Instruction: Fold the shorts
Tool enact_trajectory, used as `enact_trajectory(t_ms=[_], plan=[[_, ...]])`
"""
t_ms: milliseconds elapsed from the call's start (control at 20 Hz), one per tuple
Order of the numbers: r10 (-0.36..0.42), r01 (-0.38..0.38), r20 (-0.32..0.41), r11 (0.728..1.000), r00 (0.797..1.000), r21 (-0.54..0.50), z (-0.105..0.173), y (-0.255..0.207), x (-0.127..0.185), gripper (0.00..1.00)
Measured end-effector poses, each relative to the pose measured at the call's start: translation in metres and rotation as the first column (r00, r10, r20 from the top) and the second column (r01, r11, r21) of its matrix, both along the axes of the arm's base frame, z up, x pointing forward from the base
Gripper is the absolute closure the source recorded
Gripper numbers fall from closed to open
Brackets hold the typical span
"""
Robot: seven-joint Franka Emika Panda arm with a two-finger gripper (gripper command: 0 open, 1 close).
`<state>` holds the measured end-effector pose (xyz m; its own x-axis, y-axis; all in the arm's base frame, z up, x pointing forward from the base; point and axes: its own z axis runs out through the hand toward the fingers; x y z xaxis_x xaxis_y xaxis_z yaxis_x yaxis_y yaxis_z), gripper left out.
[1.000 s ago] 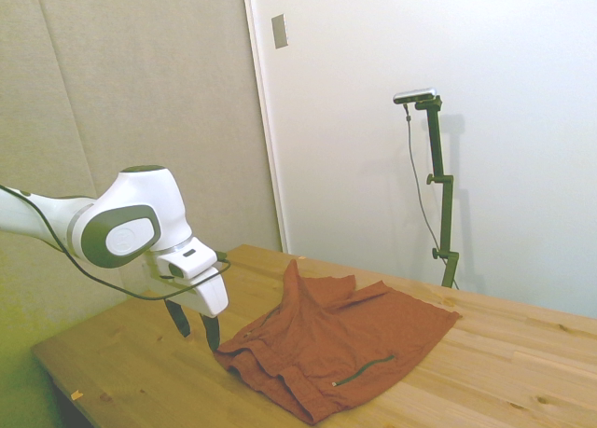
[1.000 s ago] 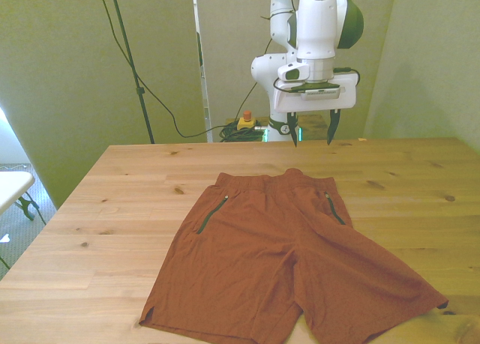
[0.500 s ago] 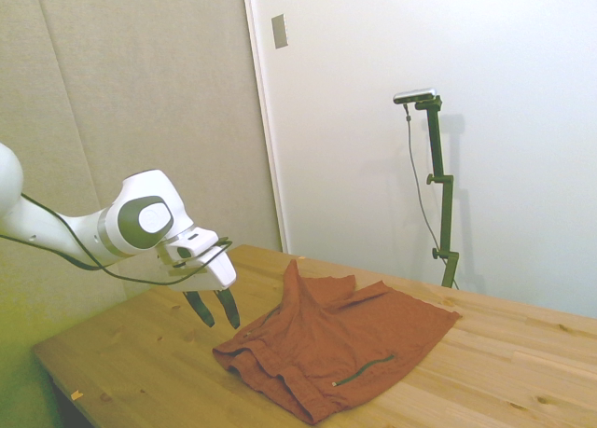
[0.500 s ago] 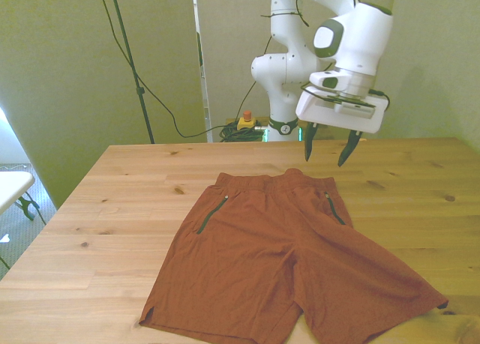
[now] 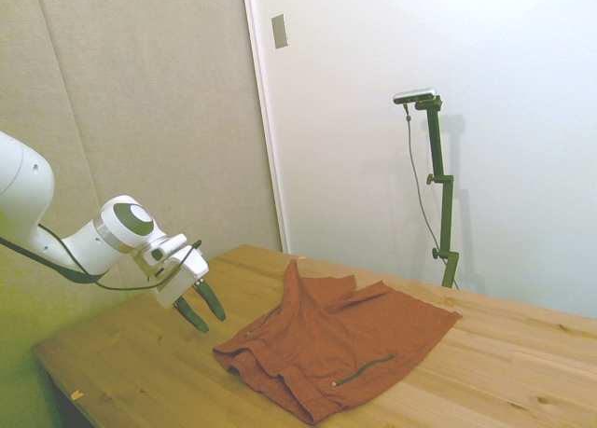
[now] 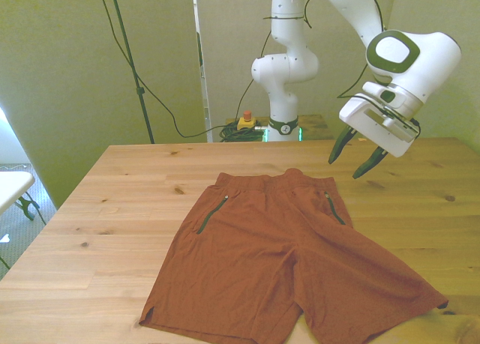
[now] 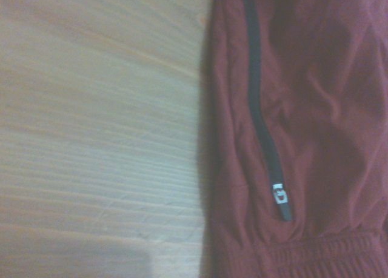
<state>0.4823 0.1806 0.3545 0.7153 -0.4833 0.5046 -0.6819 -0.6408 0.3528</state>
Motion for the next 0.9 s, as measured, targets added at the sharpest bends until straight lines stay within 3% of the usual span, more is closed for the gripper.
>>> enact_trajectory(t_ms=[300,600,650,900], plan=[[0.007,-0.009,-0.037,0.999,0.999,-0.046,-0.021,0.0,-0.001,0.0],[-0.005,0.0,-0.044,0.992,0.999,-0.124,-0.029,-0.029,0.006,0.0],[-0.008,0.003,-0.043,0.992,0.999,-0.127,-0.03,-0.032,0.008,1.0],[-0.013,0.007,-0.04,0.991,0.999,-0.13,-0.03,-0.038,0.01,1.0]])
